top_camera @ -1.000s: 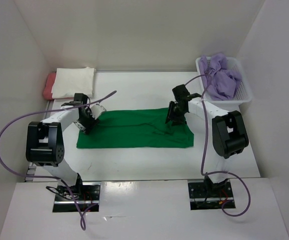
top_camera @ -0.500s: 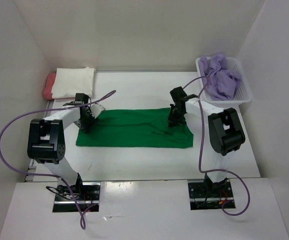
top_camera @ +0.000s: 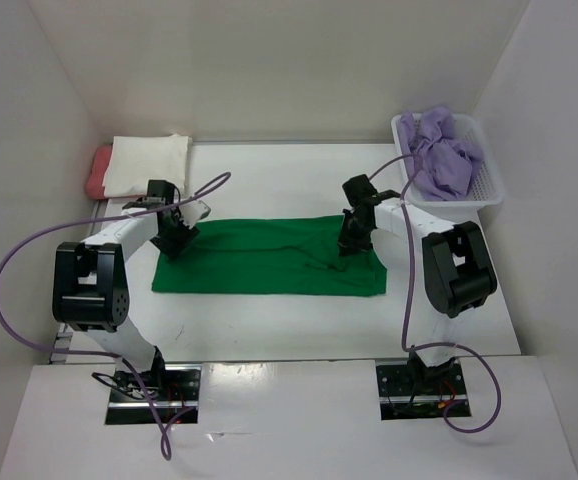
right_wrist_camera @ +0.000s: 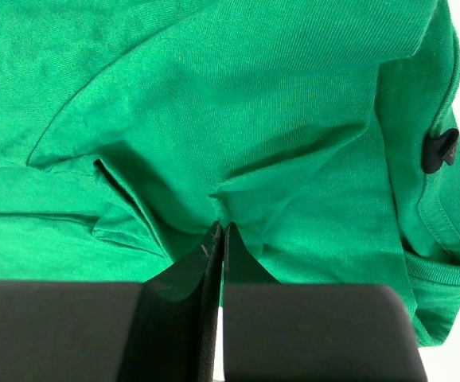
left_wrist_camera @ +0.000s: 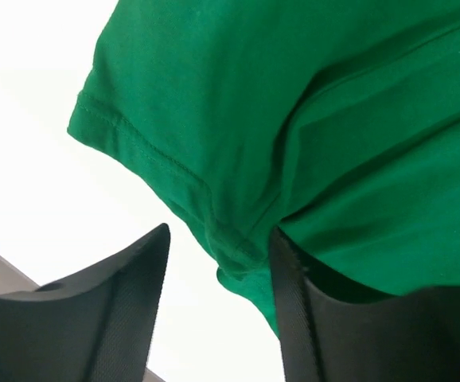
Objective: Fold and stack the t-shirts
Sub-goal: Fold the other side of the tshirt into a rectangle
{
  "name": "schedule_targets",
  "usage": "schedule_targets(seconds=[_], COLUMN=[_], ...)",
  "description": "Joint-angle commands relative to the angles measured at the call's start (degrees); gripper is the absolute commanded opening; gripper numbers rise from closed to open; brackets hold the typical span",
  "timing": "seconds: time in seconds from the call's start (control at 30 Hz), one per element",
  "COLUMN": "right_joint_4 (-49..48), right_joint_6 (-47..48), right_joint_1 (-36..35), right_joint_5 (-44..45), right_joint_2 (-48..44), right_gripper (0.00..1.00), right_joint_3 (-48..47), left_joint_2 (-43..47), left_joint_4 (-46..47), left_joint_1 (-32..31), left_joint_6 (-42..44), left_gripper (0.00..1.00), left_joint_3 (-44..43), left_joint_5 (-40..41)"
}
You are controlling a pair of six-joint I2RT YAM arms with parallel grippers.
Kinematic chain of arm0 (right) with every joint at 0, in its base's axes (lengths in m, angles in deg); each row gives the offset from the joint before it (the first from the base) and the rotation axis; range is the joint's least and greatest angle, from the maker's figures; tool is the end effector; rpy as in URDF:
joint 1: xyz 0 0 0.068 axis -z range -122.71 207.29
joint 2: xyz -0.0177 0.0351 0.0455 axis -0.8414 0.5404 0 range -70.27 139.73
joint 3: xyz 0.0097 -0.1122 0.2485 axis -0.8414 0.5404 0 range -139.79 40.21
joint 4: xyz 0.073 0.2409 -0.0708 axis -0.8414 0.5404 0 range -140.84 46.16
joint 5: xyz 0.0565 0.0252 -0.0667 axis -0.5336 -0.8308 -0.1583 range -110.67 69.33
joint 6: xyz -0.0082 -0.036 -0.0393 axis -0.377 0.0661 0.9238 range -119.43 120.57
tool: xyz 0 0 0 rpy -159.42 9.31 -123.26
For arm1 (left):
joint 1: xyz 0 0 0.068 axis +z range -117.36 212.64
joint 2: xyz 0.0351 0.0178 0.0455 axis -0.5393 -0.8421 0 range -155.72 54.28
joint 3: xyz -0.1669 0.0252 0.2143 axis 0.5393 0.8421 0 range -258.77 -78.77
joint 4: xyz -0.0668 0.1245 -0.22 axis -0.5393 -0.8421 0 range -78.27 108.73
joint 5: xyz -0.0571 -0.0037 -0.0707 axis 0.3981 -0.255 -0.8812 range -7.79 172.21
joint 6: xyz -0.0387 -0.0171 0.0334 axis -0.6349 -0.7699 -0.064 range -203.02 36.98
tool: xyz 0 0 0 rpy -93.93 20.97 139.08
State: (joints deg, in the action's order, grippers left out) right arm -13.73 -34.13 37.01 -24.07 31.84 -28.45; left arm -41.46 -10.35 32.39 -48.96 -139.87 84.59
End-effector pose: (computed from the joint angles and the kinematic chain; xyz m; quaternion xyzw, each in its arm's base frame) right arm 0.3270 0.1230 0.1833 0.1188 0.9780 0.1039 0.1362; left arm 0.3306 0.0001 0.1880 0.2827 0.9317 0.0854 0.2115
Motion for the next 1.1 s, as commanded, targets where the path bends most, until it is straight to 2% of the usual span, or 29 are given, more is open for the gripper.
schedule_targets(seconds=[0.0,0.07,0.13,0.2,0.23,0.3,0.37,0.4,0.53,0.87,0.93,1.0,1.03,1.07], right_joint_4=[0.87,0.87,0.87,0.87,0.87,1.56,2.36,3.23,6.31,9.66,9.66,7.82,7.11,6.32], right_joint_6=[-0.28,-0.28,-0.28,-0.28,-0.28,-0.80,-0.81,-0.81,-0.81,-2.57,-3.09,-3.10,-3.62,-3.62], right_joint_1=[-0.56,-0.56,-0.56,-0.56,-0.56,-0.56,-0.56,-0.56,-0.03,1.11,1.11,1.11,1.11,1.11], right_joint_5=[0.50,0.50,0.50,0.50,-0.11,-0.12,-0.12,-0.12,2.95,2.26,0.16,-1.43,-2.04,-3.44], right_joint_2=[-2.88,-2.88,-2.88,-3.40,-3.40,-4.01,-4.71,-4.72,-8.58,-13.60,-13.60,-13.60,-13.60,-13.60], right_gripper=[0.00,0.00,0.00,0.00,0.00,0.00,0.00,0.00,0.00,0.00,0.00,0.00,0.00,0.00], right_joint_3=[0.64,0.64,0.64,0.64,0.64,0.64,0.64,1.16,2.21,8.01,9.16,11.00,11.53,12.14], left_joint_2=[-1.45,-2.95,-4.36,-5.07,-5.07,-3.93,-3.23,-2.35,0.99,0.91,0.39,-0.14,-0.14,-0.14], left_joint_4=[0.25,-1.15,-1.94,-1.94,-1.07,0.33,2.00,2.62,7.44,7.55,7.55,6.24,5.53,4.92], left_joint_1=[-0.01,-0.54,-0.54,-0.54,-0.54,-0.54,-0.54,-0.54,-0.54,-1.07,-1.77,-2.30,-2.30,-2.30], left_joint_6=[-0.67,0.47,0.48,0.48,0.48,0.48,0.48,0.48,3.28,7.24,7.77,7.25,7.24,6.64], left_gripper=[0.59,0.55,0.44,0.32,0.19,0.08,0.01,0.00,0.00,0.02,0.09,0.21,0.43,0.49], left_joint_3=[-1.48,-1.48,-1.48,-0.95,-0.25,-0.25,-0.25,-0.86,-1.48,1.42,2.56,2.57,2.57,2.57], left_joint_5=[-0.71,0.17,1.67,3.34,3.86,4.65,6.06,7.28,10.81,13.19,13.19,13.19,12.66,12.66])
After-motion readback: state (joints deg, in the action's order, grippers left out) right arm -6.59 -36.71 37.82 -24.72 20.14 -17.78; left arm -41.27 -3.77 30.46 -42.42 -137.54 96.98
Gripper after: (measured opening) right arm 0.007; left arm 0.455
